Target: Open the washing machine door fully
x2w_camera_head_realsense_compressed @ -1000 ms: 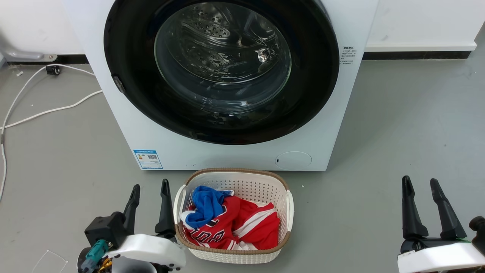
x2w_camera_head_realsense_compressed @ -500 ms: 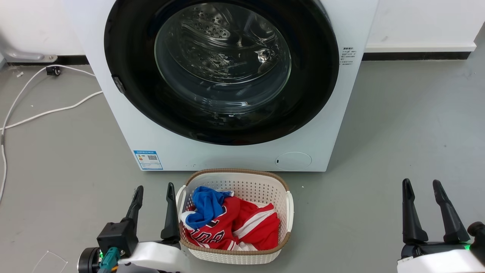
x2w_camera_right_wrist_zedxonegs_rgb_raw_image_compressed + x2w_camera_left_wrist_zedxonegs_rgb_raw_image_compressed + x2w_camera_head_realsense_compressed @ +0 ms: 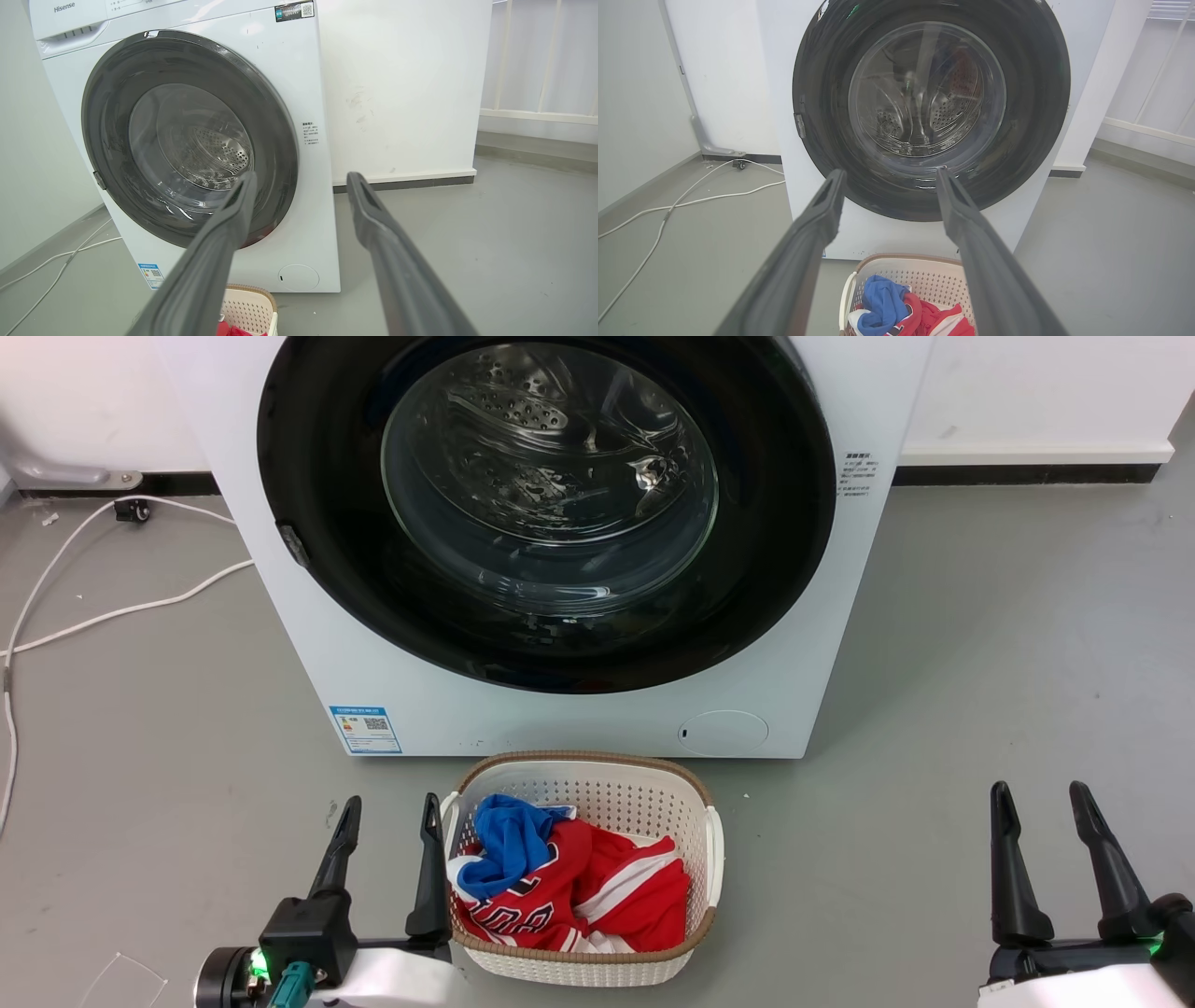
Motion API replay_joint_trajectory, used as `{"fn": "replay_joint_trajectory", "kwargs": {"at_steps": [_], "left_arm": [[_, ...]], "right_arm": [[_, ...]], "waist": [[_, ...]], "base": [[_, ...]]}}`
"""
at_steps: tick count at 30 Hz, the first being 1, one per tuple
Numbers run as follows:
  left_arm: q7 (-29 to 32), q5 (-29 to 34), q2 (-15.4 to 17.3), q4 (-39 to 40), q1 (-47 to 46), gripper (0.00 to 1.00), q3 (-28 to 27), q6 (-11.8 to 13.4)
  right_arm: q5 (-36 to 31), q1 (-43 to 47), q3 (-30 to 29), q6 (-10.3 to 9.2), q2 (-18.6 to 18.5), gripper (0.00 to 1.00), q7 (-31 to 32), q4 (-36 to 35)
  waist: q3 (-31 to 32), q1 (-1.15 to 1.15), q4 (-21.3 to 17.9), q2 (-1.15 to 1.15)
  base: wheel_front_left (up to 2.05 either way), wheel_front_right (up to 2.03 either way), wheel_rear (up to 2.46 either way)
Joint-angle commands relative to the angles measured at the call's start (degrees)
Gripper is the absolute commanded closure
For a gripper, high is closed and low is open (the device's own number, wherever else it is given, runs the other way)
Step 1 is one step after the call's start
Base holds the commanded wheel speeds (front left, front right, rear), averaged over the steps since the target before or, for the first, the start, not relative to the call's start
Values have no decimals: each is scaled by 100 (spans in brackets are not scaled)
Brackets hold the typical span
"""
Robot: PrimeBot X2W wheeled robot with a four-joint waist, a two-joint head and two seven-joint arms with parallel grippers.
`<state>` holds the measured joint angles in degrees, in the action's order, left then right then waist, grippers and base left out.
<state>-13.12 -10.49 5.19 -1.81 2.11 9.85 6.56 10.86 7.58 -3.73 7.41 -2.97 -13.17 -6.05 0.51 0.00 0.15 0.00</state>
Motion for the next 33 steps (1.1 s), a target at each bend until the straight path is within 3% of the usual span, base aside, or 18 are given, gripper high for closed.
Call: {"fn": "replay_joint_trajectory", "kwargs": {"at_steps": [1,15,33], "left_arm": [[-47,104,-10,22,65,0,-36,-15],[-215,701,-179,-37,194,0,-255,-191],[-210,640,-233,-231,178,0,-380,-300]], "right_arm": [[-109,79,-12,13,12,0,-48,-70],[-526,220,-13,7,16,0,-207,-73],[-295,225,-7,7,16,0,-204,64]], "waist": [[-1,0,-2,0],[-13,0,-1,0],[-28,0,10,0]], "base": [[0,0,0],[0,0,0],[0,0,0]]}}
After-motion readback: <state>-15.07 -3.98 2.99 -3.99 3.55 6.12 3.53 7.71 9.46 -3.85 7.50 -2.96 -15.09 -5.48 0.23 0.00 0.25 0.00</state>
